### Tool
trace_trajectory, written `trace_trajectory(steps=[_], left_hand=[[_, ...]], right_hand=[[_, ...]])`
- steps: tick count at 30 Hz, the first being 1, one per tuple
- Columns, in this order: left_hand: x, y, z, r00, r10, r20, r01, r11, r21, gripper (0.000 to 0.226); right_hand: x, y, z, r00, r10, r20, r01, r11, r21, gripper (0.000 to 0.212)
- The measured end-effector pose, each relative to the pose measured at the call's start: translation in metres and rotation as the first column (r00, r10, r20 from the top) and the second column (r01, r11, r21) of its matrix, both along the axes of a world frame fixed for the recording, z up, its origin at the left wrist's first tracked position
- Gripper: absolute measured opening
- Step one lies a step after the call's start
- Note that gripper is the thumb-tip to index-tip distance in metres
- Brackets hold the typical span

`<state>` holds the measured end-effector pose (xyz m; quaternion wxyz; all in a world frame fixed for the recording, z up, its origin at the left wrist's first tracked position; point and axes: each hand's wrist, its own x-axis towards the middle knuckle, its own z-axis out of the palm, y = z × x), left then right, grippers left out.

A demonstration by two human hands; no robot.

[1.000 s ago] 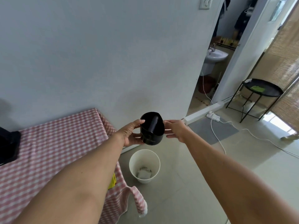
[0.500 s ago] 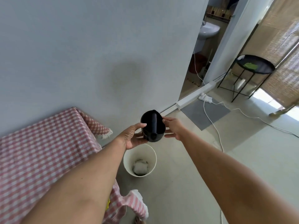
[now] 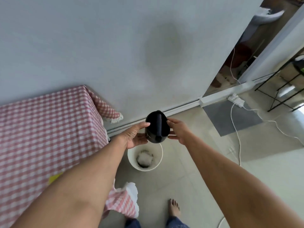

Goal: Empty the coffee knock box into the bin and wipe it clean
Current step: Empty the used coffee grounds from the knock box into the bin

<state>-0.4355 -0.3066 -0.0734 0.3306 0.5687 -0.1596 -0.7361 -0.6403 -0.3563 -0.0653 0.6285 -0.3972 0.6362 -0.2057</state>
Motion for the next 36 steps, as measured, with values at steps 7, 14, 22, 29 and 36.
trace_trajectory(steps=[7,14,22,29,36], left_hand=[[-0.008,0.002,-0.041,0.980,0.199,0.002,-0.199,0.980,0.016,0.051],[-0.020,0.016,-0.106,0.933,0.360,0.006,-0.360,0.931,0.069,0.039],[-0.016,0.020,-0.206,0.897,0.442,0.006,-0.438,0.886,0.150,0.048],[-0.013,0.018,-0.301,0.885,0.463,0.052,-0.462,0.859,0.219,0.044],[-0.008,0.008,-0.367,0.920,0.367,0.134,-0.388,0.901,0.194,0.074]], right_hand=[[0.002,-0.036,-0.039,0.980,0.196,0.034,-0.197,0.980,0.030,0.030],[0.012,-0.045,-0.106,0.958,0.282,0.054,-0.285,0.956,0.068,0.026],[0.026,-0.043,-0.210,0.953,0.287,0.099,-0.299,0.942,0.151,0.023],[0.036,-0.045,-0.311,0.962,0.251,0.104,-0.268,0.943,0.198,0.026],[0.035,-0.050,-0.387,0.968,0.206,0.144,-0.235,0.945,0.226,0.026]])
